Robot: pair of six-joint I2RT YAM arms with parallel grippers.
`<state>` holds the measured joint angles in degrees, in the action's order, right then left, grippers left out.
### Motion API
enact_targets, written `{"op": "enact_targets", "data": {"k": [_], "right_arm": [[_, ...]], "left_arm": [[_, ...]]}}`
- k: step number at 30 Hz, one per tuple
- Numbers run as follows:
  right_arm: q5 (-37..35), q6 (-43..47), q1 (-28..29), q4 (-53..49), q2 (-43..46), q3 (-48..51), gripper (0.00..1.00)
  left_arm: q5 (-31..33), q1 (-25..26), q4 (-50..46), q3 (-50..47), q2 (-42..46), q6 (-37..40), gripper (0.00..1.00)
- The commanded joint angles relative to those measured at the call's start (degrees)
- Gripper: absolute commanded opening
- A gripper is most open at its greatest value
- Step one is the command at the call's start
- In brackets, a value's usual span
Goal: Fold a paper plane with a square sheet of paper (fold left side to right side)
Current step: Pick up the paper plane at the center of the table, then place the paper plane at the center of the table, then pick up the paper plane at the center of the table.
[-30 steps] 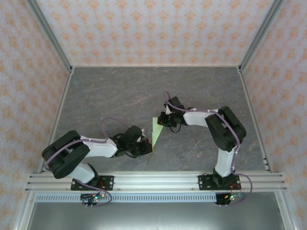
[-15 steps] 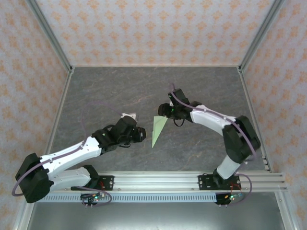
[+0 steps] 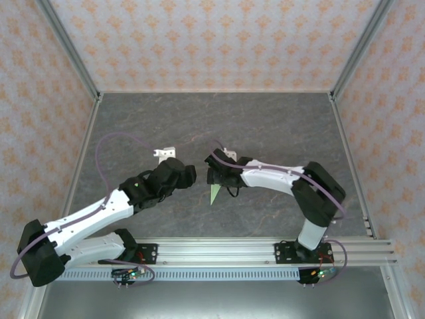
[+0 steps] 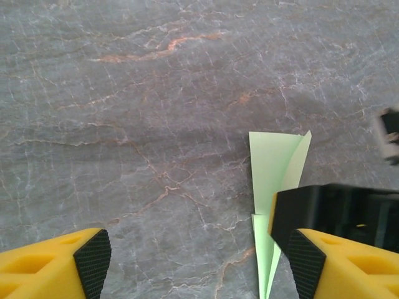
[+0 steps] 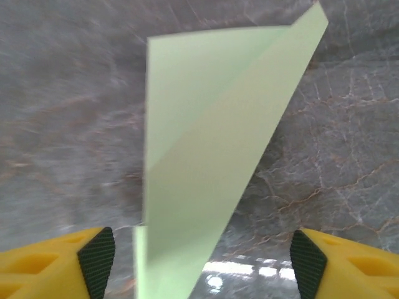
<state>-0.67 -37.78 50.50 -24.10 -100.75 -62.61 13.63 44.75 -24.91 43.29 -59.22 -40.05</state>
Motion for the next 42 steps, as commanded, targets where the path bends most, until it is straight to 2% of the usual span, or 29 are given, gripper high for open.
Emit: {"op": "enact_targets", "data": {"k": [1,5,7,11,13,16,20,23,25,28,30,32,34,38,40,42], "right_arm": [[-4.4,-2.0,0.6,-3.5,-2.1,-3.6,0.67],[-4.2,-2.1,0.7,-3.6,-2.3,-3.5,0.49],[-4.0,-2.0,0.7,-4.0,-1.8,-3.3,0.37],[-2.5,-1.2,0.7,-1.9,1.7,-1.3,0.07],[-1.0,0.5,0.6,0.5,5.0,0.3,0.0],[5.2,5.3,0.6,7.3,11.5,3.5,0.0],[13.6,5.4,-1.7,16.5,18.3,11.2,0.0],[21.2,3.1,-5.3,24.3,17.1,17.8,0.0],[23.2,3.4,-7.1,27.0,14.6,20.3,0.0],[21.6,5.3,-9.5,26.3,13.0,22.3,0.05],[20.0,6.6,-10.8,24.8,13.9,23.3,0.16],[15.0,9.5,-11.0,17.8,15.6,21.6,0.29],[9.0,11.7,-11.0,7.7,16.8,18.4,0.36],[-0.9,13.3,-9.1,-11.2,19.1,10.2,0.43],[-2.0,12.4,-6.9,-14.6,20.4,7.9,0.45],[0.1,10.3,-4.9,-14.1,20.8,7.4,0.45]], "left_arm": [[4.0,0.1,-2.0,-1.6,2.0,-0.1,0.83],[4.1,0.0,-2.6,-2.2,3.5,0.8,0.88],[4.3,0.0,-2.9,-2.2,4.1,0.9,0.89],[4.7,0.0,-3.1,-2.5,5.1,1.2,0.89],[4.9,0.1,-2.9,-2.7,5.8,1.3,0.9],[5.1,0.0,-2.4,-3.0,7.0,1.5,0.9],[5.5,0.0,-2.0,-3.4,8.7,1.6,0.9],[4.5,0.0,-0.6,-4.1,9.8,1.8,0.91],[1.4,0.0,1.7,-4.8,10.4,3.6,0.92],[-6.1,0.1,5.9,-5.5,10.8,7.7,0.93],[-9.0,0.0,7.1,-5.6,11.0,9.1,0.93],[-10.2,0.1,7.4,-5.7,11.3,11.1,0.93],[-9.9,0.1,7.1,-5.5,11.6,11.3,0.93],[-10.0,0.1,7.4,-5.6,11.9,11.8,0.93],[-10.7,0.1,8.7,-6.3,12.4,12.0,0.94],[-11.1,0.1,10.5,-7.2,13.5,12.0,0.94]]}}
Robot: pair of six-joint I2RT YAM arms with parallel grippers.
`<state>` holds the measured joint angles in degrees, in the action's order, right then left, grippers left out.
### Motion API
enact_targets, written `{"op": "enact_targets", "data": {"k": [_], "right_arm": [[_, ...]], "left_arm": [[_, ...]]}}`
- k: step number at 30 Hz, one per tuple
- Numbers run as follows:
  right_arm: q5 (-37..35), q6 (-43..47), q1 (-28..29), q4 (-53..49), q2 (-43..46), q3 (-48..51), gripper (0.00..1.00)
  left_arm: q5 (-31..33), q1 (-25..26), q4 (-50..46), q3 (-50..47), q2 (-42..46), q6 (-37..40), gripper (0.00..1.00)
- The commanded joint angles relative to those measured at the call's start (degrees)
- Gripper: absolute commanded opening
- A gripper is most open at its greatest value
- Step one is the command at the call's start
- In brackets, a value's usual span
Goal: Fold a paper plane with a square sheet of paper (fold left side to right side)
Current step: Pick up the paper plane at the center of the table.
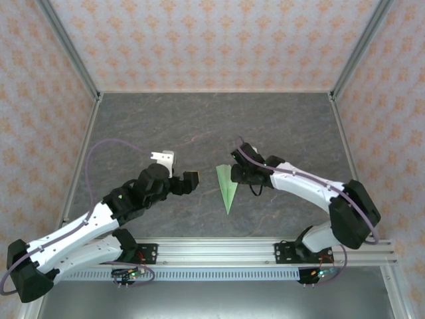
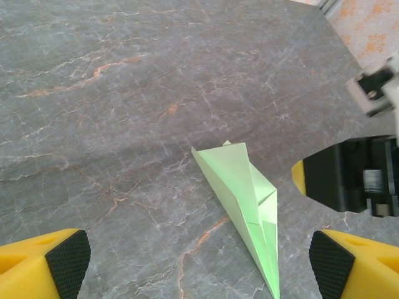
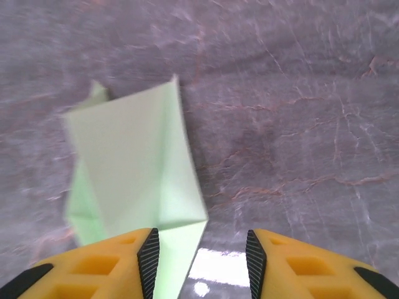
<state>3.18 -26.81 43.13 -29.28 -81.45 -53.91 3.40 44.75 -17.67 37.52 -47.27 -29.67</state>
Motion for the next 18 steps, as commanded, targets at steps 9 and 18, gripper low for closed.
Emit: {"op": "enact_targets", "data": {"k": [9,18], "right_arm": [[2.9,-6.5,8.0,-1.0,-6.9,-2.7,0.45],[3.3,-7.1,8.5,-2.0,-10.5,-4.1,0.41]], "left_arm": [[-0.2,0.0,2.8,-3.0,5.1,1.8,0.95],[1.1,0.1,1.5,-3.6,7.0,1.5,0.96]]}}
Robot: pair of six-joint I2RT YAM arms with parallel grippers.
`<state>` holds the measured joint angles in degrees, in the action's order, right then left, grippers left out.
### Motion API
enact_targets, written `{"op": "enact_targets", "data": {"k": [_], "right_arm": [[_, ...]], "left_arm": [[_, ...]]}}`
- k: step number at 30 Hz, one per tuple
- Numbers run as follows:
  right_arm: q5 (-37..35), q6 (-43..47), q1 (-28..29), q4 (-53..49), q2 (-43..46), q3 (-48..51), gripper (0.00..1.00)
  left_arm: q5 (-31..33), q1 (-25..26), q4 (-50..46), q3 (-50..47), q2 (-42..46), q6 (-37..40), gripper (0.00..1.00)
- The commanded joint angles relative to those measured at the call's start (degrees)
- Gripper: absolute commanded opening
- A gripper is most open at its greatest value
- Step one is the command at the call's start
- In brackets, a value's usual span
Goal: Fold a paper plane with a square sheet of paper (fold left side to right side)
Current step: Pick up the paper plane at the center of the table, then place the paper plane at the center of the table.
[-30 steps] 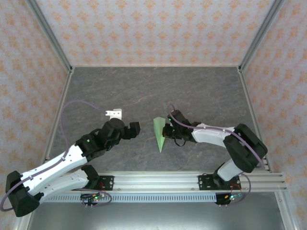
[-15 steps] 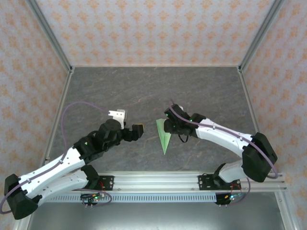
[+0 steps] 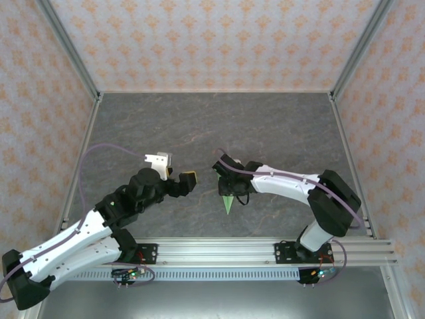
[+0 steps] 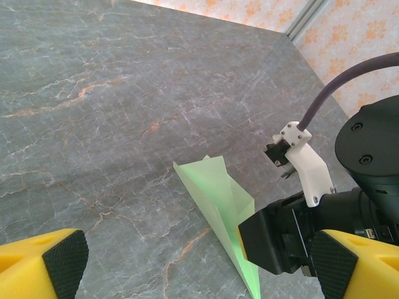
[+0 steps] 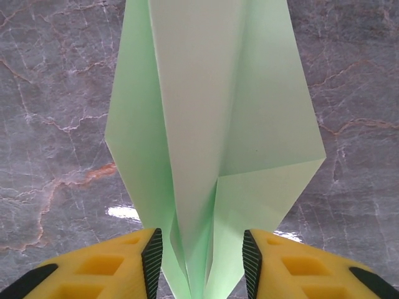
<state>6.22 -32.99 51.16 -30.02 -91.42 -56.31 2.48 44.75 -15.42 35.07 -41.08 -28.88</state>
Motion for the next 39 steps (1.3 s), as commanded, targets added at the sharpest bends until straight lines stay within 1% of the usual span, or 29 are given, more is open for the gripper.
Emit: {"op": "enact_targets", "data": {"k": [1,9,11,13,17,19,23,29,35,39], "right_arm": [[0.6,-1.1,0.5,-0.8,-0.6,-1.4,0.4],[1.4,-1.0,0.6,0.6,-3.7,-1.4,0.34],[1.2,-0.9,0.7,0.7,-4.5,-1.8,0.31],[0.8,-0.6,0.7,0.8,-5.2,-1.9,0.25],[-0.8,1.2,0.3,-0.6,-5.9,-4.1,0.08],[-1.2,2.8,-1.2,-3.2,-6.4,-7.1,0.04],[-0.6,4.8,-5.4,-9.2,-9.2,-15.5,0.04],[-1.0,6.4,-7.5,-16.9,-18.8,-28.4,0.05],[-1.5,7.5,-9.4,-20.1,-27.2,-37.3,0.05],[-1.5,8.4,-9.7,-21.2,-30.7,-39.9,0.06]], "left_arm": [[2.3,0.1,-0.9,-1.1,0.8,0.8,0.95],[2.5,0.0,-1.2,-1.1,0.8,0.6,0.95],[2.5,0.0,-1.3,-1.0,0.8,0.5,0.95],[2.6,0.1,-1.4,-1.0,0.8,0.5,0.96],[2.3,0.1,-1.6,-0.8,0.9,0.5,0.96],[1.9,0.0,-2.1,-0.6,0.9,0.4,0.96],[1.4,0.1,-2.6,-0.5,1.3,0.0,0.96],[1.2,0.0,-3.1,-1.0,2.6,-0.7,0.96],[1.6,0.1,-4.5,-1.2,4.3,-0.9,0.96],[1.8,0.0,-4.9,-1.5,5.4,-1.1,0.96]]}}
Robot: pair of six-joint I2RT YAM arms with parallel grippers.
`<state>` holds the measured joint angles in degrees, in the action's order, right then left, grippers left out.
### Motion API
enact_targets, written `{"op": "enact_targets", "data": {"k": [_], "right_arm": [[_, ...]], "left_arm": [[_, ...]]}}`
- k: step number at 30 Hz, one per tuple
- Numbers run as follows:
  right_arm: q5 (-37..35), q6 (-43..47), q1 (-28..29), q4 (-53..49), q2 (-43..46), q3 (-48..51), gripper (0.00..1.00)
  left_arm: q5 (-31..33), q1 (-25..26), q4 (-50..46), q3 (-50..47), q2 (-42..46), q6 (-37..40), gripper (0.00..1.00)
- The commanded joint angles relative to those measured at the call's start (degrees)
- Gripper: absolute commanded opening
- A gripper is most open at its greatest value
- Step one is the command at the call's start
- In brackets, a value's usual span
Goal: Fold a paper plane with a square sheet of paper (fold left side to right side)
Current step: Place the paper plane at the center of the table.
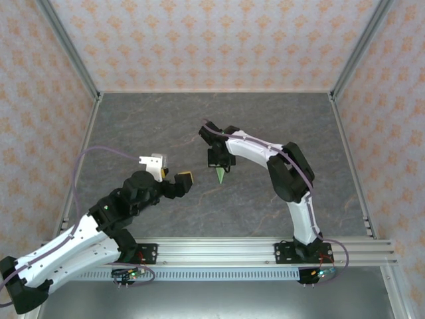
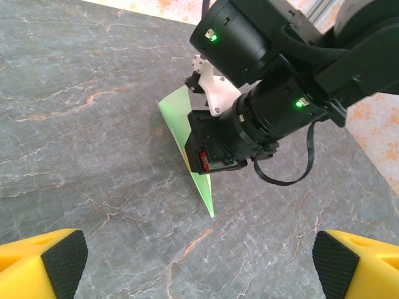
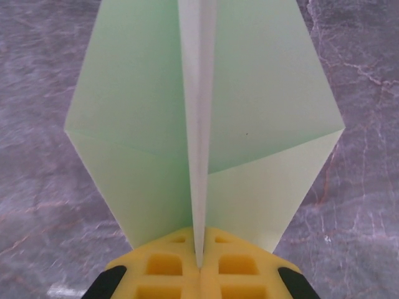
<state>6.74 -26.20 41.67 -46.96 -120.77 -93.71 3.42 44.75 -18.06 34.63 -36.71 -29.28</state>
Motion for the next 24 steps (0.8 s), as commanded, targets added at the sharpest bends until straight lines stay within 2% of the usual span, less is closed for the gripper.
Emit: {"op": "enact_targets", "data": {"k": [1,18,24], "right_arm": [[-2.0,1.6,-0.3,-4.1,-1.9,-2.5,0.06],[0.1,2.1,-0.3,-2.5,-2.6,-0.7,0.11],[-0.4,2.7,-0.3,-3.7,-1.0,-1.1,0.16]], "left_arm": [[1.0,0.1,-2.3,-1.0,1.2,-0.7,0.96],[1.5,0.0,-3.0,-0.7,1.1,-1.0,0.97],[2.1,0.0,-3.3,-0.6,1.1,-0.9,0.97]]}}
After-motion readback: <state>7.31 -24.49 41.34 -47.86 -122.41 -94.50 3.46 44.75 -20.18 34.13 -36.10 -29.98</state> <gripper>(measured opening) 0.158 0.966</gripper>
